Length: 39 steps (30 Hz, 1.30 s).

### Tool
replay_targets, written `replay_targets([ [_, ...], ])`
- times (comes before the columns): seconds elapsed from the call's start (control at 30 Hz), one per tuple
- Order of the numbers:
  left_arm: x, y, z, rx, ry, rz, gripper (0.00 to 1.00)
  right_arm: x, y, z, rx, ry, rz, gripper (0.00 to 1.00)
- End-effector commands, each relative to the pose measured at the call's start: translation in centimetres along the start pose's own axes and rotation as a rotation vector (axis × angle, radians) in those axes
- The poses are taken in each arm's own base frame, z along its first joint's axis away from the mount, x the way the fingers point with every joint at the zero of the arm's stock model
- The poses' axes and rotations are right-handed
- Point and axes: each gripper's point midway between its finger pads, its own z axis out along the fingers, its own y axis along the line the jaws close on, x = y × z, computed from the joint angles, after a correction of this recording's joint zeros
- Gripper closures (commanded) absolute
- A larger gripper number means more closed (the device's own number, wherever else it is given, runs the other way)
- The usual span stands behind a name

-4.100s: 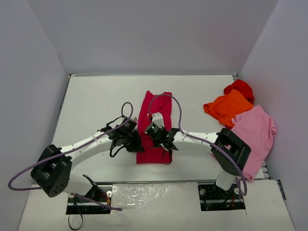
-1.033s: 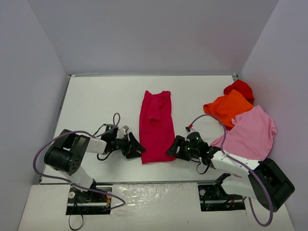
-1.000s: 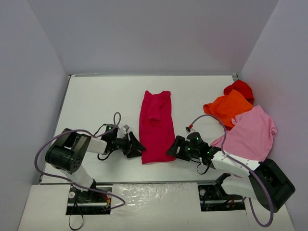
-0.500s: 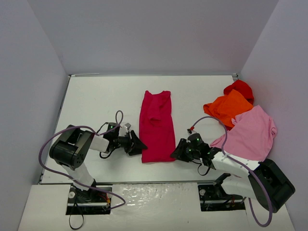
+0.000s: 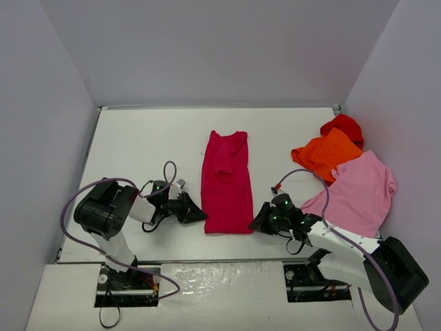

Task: Fold and stack the t-shirts
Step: Grab one side of the 2/3 rectangular tshirt with both arms, then fold the long partially folded tshirt into a neat square

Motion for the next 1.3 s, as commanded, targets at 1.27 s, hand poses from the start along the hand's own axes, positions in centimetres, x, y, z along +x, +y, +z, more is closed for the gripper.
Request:
replay_targets([
  [1.27, 0.4, -8.4, -9.8, -0.318, -0.313, 0.259, 1.00, -9.0, 8.1, -4.2, 0.239, -0.406, -0.424, 1.00],
])
